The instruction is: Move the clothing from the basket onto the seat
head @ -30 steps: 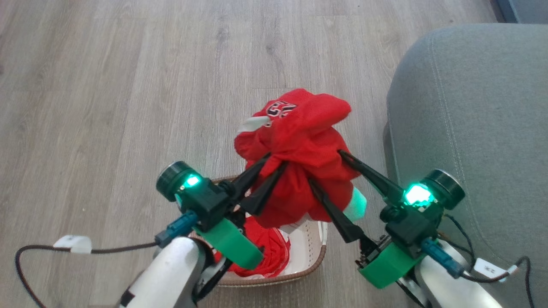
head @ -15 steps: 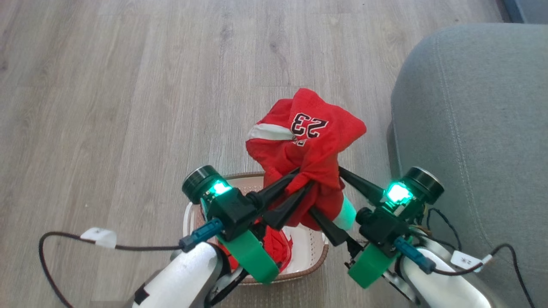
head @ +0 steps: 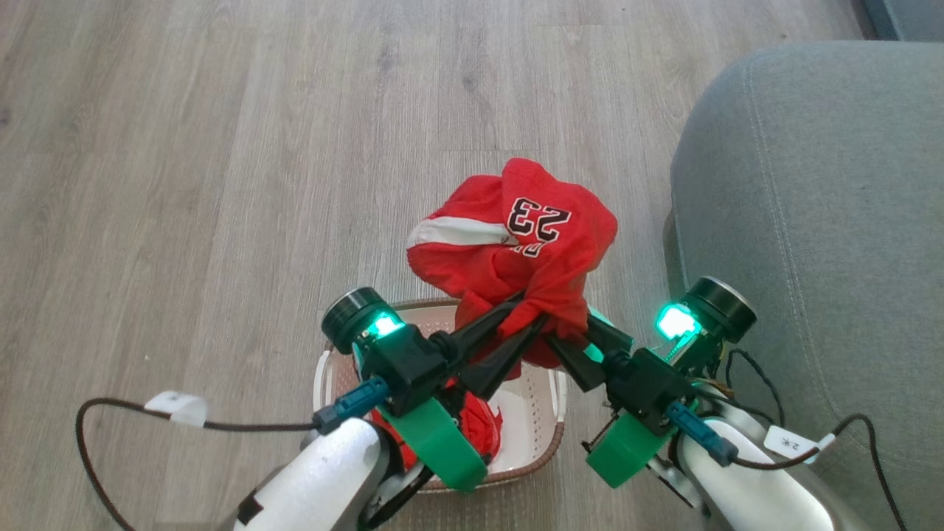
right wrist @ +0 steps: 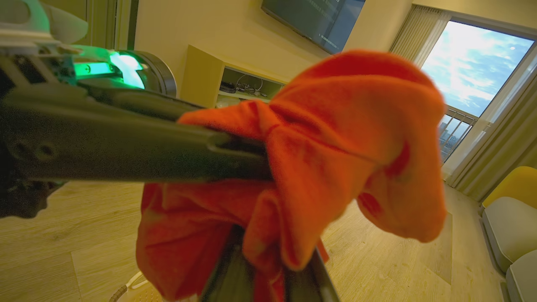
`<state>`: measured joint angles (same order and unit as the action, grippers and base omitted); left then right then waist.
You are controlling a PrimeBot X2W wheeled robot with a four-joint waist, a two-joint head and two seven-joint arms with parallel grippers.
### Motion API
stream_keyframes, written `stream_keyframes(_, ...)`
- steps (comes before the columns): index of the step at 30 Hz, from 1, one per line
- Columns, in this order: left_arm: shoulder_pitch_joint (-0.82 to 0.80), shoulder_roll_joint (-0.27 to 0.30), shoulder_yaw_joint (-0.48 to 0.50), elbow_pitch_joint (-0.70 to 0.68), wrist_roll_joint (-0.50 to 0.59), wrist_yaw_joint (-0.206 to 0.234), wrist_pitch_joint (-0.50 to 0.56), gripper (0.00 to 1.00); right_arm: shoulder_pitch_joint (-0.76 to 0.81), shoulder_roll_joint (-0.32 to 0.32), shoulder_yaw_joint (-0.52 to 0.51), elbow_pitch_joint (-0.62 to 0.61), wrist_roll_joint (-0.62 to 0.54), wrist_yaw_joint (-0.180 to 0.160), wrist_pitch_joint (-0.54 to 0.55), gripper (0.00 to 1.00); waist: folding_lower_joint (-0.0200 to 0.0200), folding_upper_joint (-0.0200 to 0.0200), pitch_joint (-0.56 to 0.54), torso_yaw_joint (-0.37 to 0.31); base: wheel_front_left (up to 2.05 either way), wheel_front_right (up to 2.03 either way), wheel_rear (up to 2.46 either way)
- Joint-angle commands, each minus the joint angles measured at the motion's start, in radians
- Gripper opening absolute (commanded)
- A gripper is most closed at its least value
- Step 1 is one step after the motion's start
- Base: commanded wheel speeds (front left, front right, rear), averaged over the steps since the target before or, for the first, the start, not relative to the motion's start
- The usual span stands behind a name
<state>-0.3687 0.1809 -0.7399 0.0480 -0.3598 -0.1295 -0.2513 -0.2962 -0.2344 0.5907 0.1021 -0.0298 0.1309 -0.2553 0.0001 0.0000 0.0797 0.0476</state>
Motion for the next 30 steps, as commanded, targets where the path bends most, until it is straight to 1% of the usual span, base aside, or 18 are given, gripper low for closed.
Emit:
stream_keyframes(1, -0.036, 0.001, 0.041, -0.026, 0.0, -0.001, -0.01, 0.0, -0.018, 0.018, 0.005, -0.041, -0.002, 0.0, -0.006, 0.0, -0.0001, 0.0, 0.0, -0.002, 0.0, 0.0, 0.0)
stream_keyframes(7, -0.031, -0.002, 0.054, -0.021, 0.01, -0.001, -0.01, 0.01, -0.009, 0.036, -0.022, -0.069, -0.009, 0.0, -0.006, 0.0, -0.0001, 0.0, 0.004, -0.006, 0.0, 0.0, 0.0)
stream_keyframes(8, -0.029, -0.003, 0.055, -0.019, 0.011, -0.001, -0.01, 0.22, -0.007, 0.036, -0.024, -0.073, -0.01, 0.0, -0.006, 0.0, -0.0001, 0.0, 0.003, -0.007, 0.0, 0.0, 0.0)
stream_keyframes(9, -0.027, -0.005, 0.059, -0.015, 0.014, -0.001, -0.01, 0.59, -0.005, 0.037, -0.03, -0.076, -0.009, 0.0, -0.006, 0.0, -0.0001, 0.0, 0.001, -0.006, 0.0, 0.0, 0.0)
stream_keyframes(10, -0.024, -0.008, 0.065, -0.01, 0.018, -0.001, -0.01, 0.86, -0.003, 0.038, -0.04, -0.079, -0.008, 0.0, -0.006, 0.0, -0.0001, 0.0, 0.0, -0.006, 0.0, 0.0, 0.0)
stream_keyframes(11, -0.021, -0.012, 0.068, -0.002, 0.022, -0.001, -0.01, 1.0, 0.001, 0.04, -0.052, -0.081, -0.007, 0.0, -0.006, 0.0, -0.0001, 0.0, -0.003, -0.004, 0.0, 0.0, 0.0)
stream_keyframes(17, -0.007, -0.029, 0.093, 0.025, 0.047, -0.001, -0.01, 1.0, 0.027, 0.054, -0.133, -0.075, -0.003, 0.0, -0.006, 0.0, -0.0001, 0.0, -0.019, -0.002, 0.0, 0.0, 0.0)
stream_keyframes(23, 0.025, -0.028, 0.125, 0.045, 0.059, -0.001, -0.01, 1.0, 0.046, 0.06, -0.239, -0.083, -0.016, 0.0, -0.006, 0.0, -0.0001, 0.0, -0.021, -0.002, 0.0, 0.0, 0.0)
stream_keyframes(24, 0.025, -0.028, 0.125, 0.045, 0.059, -0.001, -0.01, 1.0, 0.046, 0.06, -0.239, -0.083, -0.016, 0.0, -0.006, 0.0, -0.0001, 0.0, -0.021, -0.002, 0.0, 0.0, 0.0)
stream_keyframes(30, 0.057, -0.03, 0.158, 0.069, 0.076, -0.001, -0.01, 1.0, 0.075, 0.07, -0.367, -0.1, -0.018, 0.0, -0.006, 0.0, -0.0001, 0.0, -0.016, 0.002, 0.0, 0.0, 0.0)
